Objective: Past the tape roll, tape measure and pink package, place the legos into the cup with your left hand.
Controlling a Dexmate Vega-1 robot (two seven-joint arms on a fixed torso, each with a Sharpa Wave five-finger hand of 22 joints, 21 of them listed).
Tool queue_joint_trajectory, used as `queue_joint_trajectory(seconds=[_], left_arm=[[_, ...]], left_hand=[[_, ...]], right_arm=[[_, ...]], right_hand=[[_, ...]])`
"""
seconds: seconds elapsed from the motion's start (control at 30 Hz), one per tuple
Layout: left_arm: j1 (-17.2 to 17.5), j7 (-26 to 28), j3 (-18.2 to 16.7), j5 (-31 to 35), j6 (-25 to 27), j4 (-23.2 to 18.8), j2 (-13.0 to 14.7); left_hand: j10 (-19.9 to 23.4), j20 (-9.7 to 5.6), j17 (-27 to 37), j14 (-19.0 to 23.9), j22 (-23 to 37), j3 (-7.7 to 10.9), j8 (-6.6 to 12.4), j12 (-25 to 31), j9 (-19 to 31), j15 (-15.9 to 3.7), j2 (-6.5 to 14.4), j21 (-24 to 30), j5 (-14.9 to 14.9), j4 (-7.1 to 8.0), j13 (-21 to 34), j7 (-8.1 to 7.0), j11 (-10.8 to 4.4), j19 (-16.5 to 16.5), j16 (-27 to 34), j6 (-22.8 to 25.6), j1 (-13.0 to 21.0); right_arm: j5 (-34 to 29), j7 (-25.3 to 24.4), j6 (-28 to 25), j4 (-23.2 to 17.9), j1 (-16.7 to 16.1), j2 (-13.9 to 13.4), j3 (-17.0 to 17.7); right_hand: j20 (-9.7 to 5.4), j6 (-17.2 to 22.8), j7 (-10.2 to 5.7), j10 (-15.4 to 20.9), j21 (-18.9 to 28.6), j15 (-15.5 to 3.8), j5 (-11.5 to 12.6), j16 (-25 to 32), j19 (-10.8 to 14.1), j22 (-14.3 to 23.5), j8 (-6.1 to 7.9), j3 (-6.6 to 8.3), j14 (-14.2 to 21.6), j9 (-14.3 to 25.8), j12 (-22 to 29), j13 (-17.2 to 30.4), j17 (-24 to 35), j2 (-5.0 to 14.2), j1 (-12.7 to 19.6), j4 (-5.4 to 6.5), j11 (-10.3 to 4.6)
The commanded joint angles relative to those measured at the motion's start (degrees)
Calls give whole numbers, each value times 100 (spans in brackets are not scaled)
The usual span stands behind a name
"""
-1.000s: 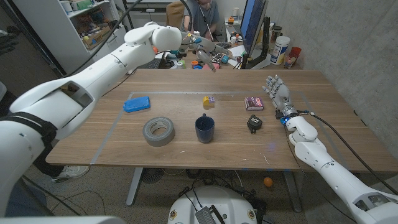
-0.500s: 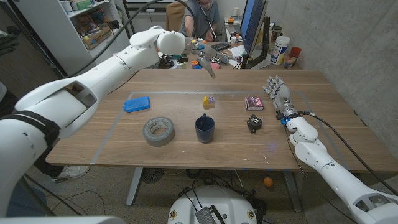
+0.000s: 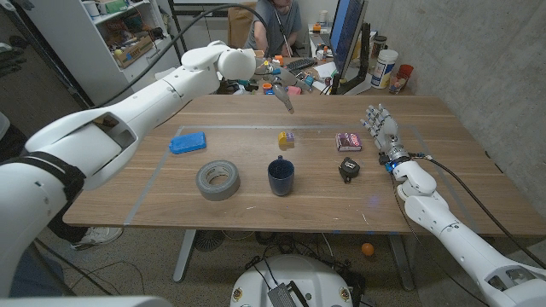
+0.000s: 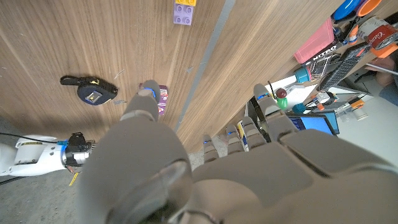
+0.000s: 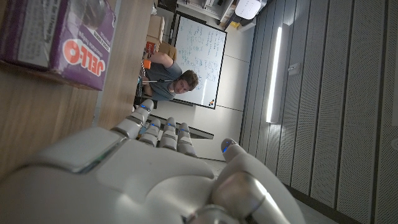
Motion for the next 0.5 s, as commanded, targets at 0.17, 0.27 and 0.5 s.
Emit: queue_joint_trajectory(seconds=[0.17,0.27,0.5], left_arm=[[-78,-45,259,3,-236,553,-215],[-98,-51,300,-2,-269,649,-250],[-112,-18,387,70,-276,771,-276]], left_hand=[[-15,-1,13,-9,16,-41,22,46,7,-61,5,-12,55,13,24,1,-32,62,15,59,84],[-15,-21,14,-7,16,-53,27,47,8,-59,12,-9,59,16,27,4,-24,83,15,75,95],[-20,-18,14,-4,17,-87,20,49,9,-61,36,-24,68,23,37,1,-16,91,16,74,135]], right_arm=[[-37,-92,-37,-41,-36,4,-14],[-40,-102,-38,-41,-41,6,-14],[-33,-85,-35,2,-26,27,-24]], right_hand=[[38,47,12,54,24,4,35,40,21,29,8,-11,7,21,34,23,14,160,-36,4,8],[37,49,10,59,23,6,35,40,19,29,8,-13,8,21,36,23,14,160,-36,4,13],[38,48,7,54,24,4,37,39,19,29,7,-20,9,21,32,23,14,160,-36,4,9]])
